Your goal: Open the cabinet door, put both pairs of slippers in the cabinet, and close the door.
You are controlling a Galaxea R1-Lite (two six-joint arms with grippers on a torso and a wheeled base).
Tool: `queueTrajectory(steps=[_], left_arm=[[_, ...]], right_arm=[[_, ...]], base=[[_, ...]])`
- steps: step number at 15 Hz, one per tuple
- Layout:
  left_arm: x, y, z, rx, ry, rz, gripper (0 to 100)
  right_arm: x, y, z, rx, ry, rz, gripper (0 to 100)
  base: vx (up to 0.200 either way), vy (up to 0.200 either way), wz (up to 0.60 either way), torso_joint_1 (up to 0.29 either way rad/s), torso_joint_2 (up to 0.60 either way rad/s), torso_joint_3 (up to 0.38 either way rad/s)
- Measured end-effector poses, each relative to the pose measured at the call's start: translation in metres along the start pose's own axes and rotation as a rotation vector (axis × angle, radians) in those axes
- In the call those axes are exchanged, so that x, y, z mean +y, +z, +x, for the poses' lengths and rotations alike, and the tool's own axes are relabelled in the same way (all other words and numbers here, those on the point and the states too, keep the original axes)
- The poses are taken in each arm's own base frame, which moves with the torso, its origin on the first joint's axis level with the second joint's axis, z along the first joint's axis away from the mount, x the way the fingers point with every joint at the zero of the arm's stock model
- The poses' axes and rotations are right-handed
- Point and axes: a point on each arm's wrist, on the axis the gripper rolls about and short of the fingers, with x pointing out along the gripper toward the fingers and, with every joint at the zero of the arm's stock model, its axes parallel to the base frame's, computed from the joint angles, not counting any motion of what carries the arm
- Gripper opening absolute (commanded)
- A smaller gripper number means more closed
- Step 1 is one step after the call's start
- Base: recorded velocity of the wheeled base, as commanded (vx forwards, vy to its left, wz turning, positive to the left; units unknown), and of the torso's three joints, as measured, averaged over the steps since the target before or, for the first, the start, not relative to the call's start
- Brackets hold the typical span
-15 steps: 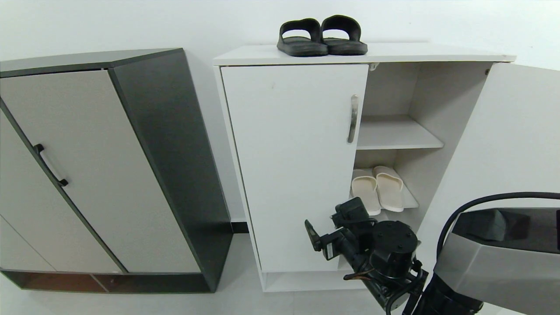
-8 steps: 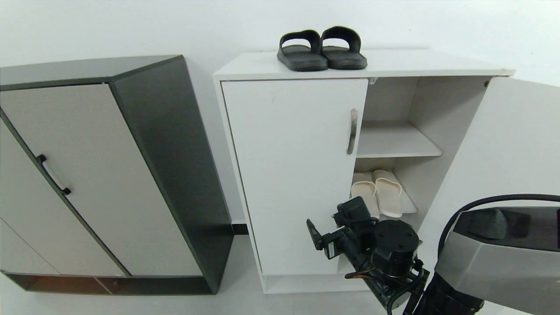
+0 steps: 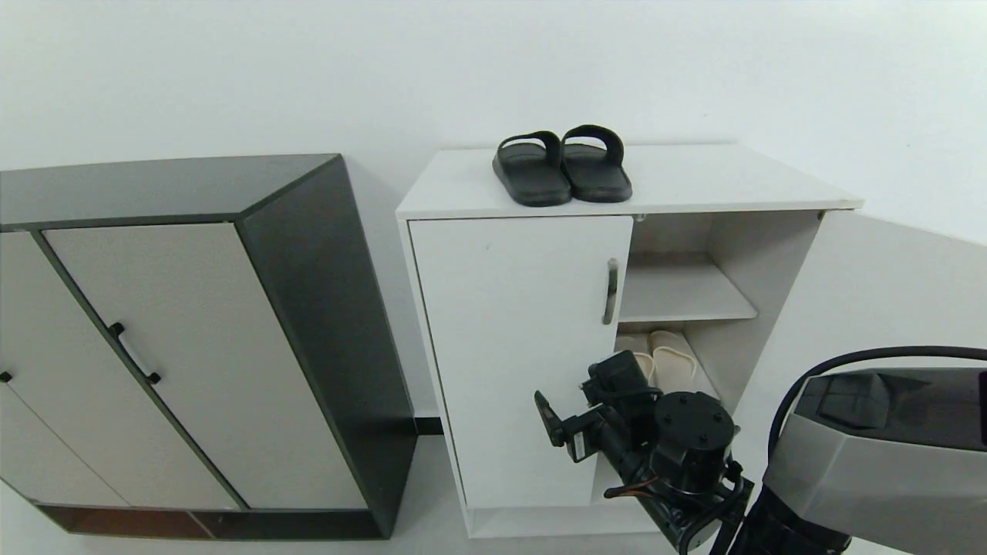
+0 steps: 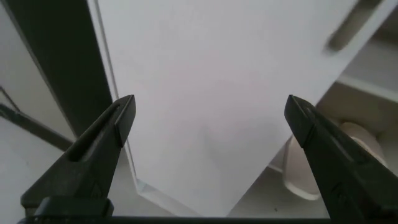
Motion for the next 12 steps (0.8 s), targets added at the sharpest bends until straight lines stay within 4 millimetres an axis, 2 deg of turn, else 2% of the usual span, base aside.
queueTrajectory(steps=[12], left_arm=[[0.0,0.0,0.0,0.0,-0.001,0.0,0]], right_arm=[[0.0005,-0.0016,0.0002,0.004,0.001,-0.002,100]], base=[[0.0,0.0,0.0,0.191,-0.5,-0.314]])
